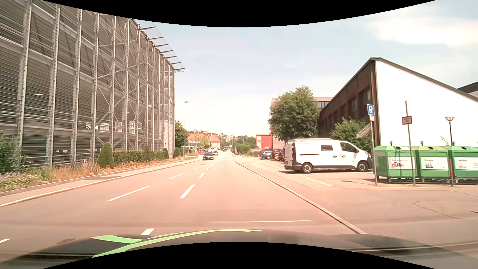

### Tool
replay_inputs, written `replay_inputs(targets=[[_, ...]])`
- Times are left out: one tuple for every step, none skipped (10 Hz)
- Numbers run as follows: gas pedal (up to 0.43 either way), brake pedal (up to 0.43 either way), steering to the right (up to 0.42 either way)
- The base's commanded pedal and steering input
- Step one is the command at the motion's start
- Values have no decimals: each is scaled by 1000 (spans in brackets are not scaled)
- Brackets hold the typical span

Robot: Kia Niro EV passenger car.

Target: Follow the waypoints while adhering to traffic rules and regulations

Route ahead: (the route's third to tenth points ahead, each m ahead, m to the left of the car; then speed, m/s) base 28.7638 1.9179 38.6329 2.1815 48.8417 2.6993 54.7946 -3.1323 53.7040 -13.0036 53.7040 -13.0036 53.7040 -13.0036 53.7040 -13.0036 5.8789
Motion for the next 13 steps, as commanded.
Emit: replay_inputs(targets=[[39,0,-34],[39,0,-34],[39,0,-35],[39,0,-35],[39,0,-35],[39,0,-35],[39,0,-35],[28,0,-35],[28,0,-35],[20,0,-35],[0,0,-31],[0,0,-28],[0,0,-25]])
